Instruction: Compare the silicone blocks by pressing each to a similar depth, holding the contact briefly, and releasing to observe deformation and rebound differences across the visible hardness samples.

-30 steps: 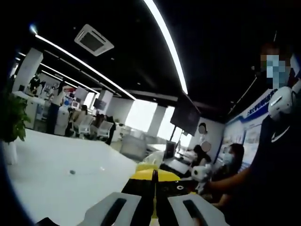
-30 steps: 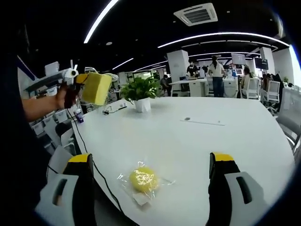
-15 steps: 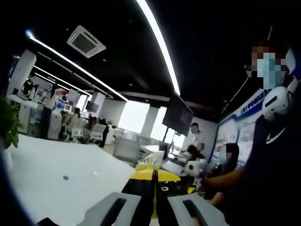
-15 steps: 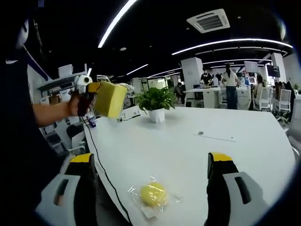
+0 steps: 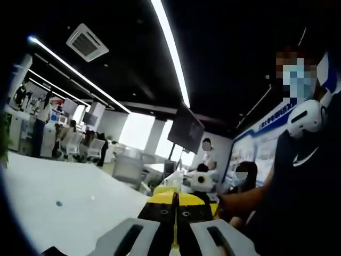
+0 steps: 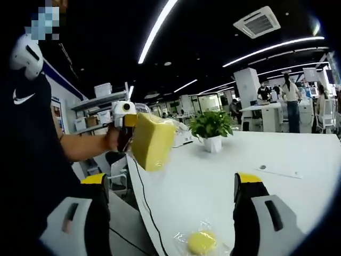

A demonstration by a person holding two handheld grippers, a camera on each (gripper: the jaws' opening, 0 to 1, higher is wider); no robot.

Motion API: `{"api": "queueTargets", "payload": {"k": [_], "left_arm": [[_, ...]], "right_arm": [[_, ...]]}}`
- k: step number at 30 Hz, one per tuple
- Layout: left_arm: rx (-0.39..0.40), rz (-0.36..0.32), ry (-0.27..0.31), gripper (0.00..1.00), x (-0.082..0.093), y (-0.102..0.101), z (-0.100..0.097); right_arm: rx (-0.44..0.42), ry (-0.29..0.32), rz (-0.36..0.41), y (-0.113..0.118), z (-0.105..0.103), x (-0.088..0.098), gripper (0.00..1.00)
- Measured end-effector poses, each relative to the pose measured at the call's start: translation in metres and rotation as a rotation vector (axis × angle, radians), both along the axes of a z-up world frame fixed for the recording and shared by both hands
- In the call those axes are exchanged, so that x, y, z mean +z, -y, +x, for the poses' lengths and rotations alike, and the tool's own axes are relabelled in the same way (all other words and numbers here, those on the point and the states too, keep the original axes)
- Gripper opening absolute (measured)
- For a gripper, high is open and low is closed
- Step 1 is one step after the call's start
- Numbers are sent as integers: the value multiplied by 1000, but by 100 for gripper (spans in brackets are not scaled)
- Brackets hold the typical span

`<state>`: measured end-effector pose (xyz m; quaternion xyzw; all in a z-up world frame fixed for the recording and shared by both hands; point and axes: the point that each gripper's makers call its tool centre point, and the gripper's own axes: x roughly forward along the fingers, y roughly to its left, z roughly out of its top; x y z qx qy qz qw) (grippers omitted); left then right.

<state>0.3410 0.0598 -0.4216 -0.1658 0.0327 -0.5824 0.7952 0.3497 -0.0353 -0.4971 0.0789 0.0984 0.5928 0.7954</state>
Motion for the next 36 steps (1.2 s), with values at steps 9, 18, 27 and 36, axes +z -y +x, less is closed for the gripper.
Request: {"api": "queueTargets", "payload": {"k": [9, 18, 27, 36], "left_arm": [[-49, 8, 20, 0, 7, 9, -12], [-105, 7, 31, 0, 12, 21, -22], [-119, 9, 30, 0, 12, 26, -23], [-109, 1, 37, 0, 16, 22, -20]], "right_arm": [[91, -12, 60, -23, -9, 15, 82], [185, -28, 114, -45, -18, 23, 70], [238, -31, 159, -55, -30, 32, 51], [254, -49, 190, -57, -32, 38, 38]]}}
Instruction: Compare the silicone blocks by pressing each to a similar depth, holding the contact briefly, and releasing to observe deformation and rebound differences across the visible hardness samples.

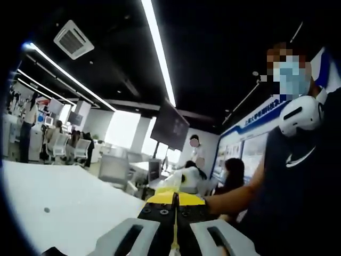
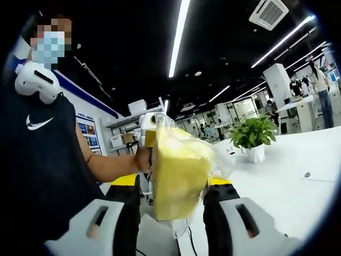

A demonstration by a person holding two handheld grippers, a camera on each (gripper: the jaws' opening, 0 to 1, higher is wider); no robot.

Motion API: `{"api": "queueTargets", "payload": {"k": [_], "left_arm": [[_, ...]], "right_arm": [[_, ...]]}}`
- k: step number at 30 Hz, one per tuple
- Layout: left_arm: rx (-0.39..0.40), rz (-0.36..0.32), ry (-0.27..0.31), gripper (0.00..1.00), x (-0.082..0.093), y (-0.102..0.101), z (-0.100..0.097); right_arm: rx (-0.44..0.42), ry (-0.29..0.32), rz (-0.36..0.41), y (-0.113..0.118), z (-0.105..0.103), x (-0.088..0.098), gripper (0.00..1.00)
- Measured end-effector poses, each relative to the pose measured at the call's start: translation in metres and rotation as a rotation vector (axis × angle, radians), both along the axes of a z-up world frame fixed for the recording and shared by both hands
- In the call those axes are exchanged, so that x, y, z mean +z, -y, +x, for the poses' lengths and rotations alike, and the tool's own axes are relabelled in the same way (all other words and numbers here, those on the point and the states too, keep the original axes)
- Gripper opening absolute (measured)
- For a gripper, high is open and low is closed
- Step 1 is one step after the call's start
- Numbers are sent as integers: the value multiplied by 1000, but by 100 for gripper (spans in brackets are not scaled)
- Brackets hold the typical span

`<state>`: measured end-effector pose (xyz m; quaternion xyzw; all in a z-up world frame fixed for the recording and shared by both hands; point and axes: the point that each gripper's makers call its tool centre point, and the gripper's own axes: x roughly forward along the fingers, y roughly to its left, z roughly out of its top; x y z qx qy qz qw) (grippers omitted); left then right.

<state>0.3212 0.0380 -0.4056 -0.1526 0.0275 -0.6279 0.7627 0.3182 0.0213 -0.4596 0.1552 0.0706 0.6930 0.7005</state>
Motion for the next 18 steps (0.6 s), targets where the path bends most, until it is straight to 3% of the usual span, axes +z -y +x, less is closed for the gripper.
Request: {"api": "queueTargets", "payload": {"k": [9, 18], "left_arm": [[11, -7, 3, 0, 1, -3, 1], [49, 10, 9, 0, -3, -7, 6]], "right_arm": [[-15, -18, 11, 3, 4, 6, 25], [-60, 17, -29, 3, 10, 4, 18]]}}
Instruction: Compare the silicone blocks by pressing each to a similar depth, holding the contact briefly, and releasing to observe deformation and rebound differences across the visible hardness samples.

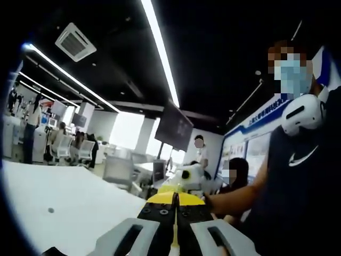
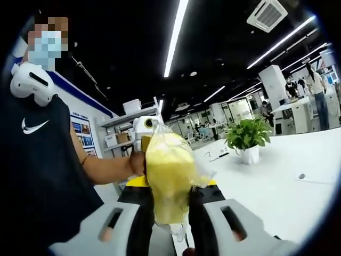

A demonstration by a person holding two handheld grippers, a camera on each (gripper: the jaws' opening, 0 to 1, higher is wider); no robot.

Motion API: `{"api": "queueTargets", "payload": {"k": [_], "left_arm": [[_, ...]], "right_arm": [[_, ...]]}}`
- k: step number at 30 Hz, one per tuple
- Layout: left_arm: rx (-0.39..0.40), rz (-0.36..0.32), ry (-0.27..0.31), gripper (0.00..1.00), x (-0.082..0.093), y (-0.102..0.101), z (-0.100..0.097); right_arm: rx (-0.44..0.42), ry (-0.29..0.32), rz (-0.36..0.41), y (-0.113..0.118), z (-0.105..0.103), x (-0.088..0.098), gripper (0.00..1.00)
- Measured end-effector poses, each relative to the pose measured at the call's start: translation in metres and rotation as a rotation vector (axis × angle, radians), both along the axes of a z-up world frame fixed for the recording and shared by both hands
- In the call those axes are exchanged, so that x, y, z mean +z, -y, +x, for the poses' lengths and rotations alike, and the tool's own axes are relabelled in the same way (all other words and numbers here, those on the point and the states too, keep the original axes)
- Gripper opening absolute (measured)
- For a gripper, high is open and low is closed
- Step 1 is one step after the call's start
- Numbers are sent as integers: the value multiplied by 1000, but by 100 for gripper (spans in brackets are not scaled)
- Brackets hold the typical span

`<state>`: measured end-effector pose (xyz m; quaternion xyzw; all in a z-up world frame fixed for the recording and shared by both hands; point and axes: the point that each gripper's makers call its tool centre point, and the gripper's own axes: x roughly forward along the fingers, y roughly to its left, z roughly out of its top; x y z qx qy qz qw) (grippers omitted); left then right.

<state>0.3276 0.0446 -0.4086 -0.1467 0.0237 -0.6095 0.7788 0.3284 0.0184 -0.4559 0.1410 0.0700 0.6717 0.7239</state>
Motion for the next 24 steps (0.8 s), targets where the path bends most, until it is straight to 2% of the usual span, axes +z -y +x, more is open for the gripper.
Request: {"api": "queueTargets", "payload": {"k": [2, 6, 11, 15, 19, 24], "left_arm": [[9, 3, 3, 0, -1, 0, 1], [49, 28, 19, 0, -5, -1, 6], [123, 113, 68, 0, -16, 3, 12], [155, 130, 73, 0, -20, 4, 16], [183, 130, 50, 0, -23, 3, 19], [204, 139, 50, 0, -26, 4, 20]], "right_arm": [[-10, 10, -5, 0, 1, 0, 16], [-36, -8, -30, 1, 5, -4, 12], [-77, -8, -83, 3, 10, -13, 9], [-96, -10, -109, 3, 13, -16, 6], [-114, 5, -132, 4, 16, -19, 4], [-107, -19, -153, 3, 15, -21, 2]]}}
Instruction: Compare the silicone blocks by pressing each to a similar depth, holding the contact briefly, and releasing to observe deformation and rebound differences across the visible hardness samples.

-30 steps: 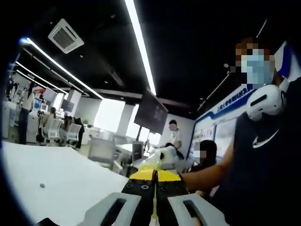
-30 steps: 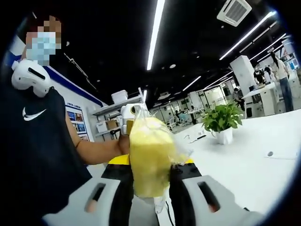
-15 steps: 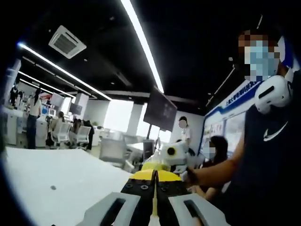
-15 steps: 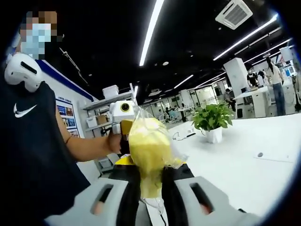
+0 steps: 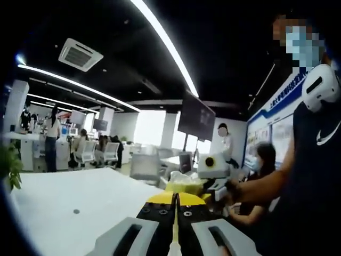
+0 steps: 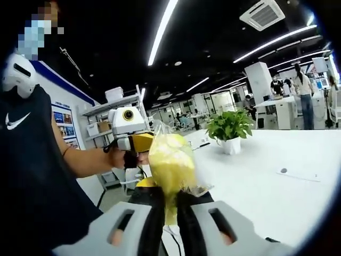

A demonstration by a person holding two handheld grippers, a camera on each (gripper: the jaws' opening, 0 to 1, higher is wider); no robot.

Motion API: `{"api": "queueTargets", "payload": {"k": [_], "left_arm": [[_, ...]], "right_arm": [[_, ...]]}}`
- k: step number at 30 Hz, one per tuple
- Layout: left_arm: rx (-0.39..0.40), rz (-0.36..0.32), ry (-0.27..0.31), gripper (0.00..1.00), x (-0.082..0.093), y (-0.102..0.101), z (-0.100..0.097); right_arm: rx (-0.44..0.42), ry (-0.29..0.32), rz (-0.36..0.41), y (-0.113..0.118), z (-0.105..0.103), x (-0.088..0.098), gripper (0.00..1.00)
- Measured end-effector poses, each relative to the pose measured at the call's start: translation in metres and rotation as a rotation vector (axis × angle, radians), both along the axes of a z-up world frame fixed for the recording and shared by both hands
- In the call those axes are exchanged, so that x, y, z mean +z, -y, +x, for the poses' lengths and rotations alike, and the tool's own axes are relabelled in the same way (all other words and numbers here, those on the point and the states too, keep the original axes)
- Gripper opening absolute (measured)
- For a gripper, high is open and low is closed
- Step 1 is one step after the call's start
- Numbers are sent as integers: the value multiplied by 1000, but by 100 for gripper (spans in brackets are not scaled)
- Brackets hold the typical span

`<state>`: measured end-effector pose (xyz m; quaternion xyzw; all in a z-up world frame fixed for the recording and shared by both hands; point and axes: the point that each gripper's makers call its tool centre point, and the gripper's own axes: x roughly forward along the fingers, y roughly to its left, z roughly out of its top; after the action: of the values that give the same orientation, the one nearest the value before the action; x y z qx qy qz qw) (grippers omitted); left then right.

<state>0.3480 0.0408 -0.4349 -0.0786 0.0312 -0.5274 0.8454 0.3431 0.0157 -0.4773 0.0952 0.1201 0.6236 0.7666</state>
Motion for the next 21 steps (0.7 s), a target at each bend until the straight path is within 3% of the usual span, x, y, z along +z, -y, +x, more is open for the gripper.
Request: {"api": "queueTargets", "payload": {"k": [3, 8, 12, 21], "left_arm": [[-5, 1, -57, 0, -4, -2, 0], [17, -12, -26, 0, -5, -4, 0], [16, -34, -47, 0, -6, -6, 1], [30, 3, -46, 0, -10, -7, -1]], "right_arm": [[1, 25, -19, -1, -1, -3, 2], [-1, 34, -25, -3, 0, -2, 1], [5, 48, -36, -4, 0, -3, 1], [9, 57, -48, -6, -1, -7, 1]]}}
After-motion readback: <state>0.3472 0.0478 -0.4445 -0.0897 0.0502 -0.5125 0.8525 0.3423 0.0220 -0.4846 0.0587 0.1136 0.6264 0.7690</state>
